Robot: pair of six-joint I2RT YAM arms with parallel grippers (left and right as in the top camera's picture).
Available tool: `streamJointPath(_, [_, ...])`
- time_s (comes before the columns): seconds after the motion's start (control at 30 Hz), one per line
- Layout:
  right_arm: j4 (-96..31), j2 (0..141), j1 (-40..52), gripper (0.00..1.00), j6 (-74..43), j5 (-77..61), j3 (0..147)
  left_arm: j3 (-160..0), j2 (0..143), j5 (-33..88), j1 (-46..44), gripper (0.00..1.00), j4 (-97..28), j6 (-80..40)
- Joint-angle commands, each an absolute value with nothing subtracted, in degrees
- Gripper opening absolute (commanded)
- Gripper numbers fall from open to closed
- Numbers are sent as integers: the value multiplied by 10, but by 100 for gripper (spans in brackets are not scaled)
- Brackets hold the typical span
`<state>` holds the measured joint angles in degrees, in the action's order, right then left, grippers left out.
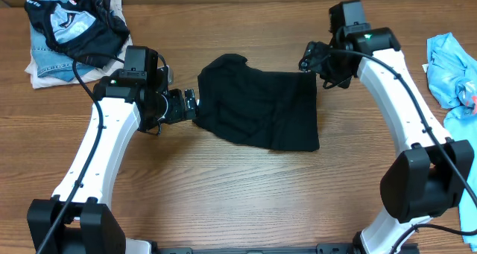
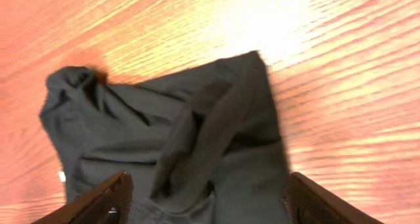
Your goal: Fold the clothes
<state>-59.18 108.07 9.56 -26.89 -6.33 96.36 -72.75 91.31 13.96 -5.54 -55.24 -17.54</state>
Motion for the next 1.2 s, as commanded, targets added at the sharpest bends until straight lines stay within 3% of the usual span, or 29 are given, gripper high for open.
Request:
streamJointPath(0.0, [-572,1116,100,72,-266,-131,951,-731,915,144,-57,100,-551,-163])
streamJointPath(0.17, [-539,1173,104,44,-271,-207,949,-731,915,144,-57,100,-553,-162])
streamJointPath(0.33, [-472,1226,114,22,-271,-292,949,-731,915,144,-57,100,-552,-162])
streamJointPath(0.43, [-422,1240,125,17,-270,-299,949,-731,915,144,-57,100,-551,-162])
streamJointPath(0.6, [-368,1240,134,22,-270,-288,956,-731,915,144,-57,100,-553,-162])
streamJointPath(0.7, [-370,1240,127,43,-267,-291,977,-731,915,144,-57,100,-553,-163])
streamJointPath(0.77, [-389,1238,117,80,-258,-313,1009,-731,915,144,-57,100,-553,-162])
streamJointPath(0.8, [-400,1238,114,91,-249,-325,1025,-731,915,144,-57,100,-553,-162])
streamJointPath(0.87, [-443,1238,104,98,-235,-347,1077,-729,915,144,-57,100,-552,-162])
streamJointPath(1.03, [-582,1238,88,93,-212,-326,1182,-724,915,144,-57,100,-552,-162])
streamJointPath(1.07, [-606,1238,88,87,-211,-312,1190,-723,915,144,-57,100,-553,-162])
streamJointPath(1.17, [-662,1239,89,52,-208,-282,1188,-721,915,144,-57,100,-551,-162])
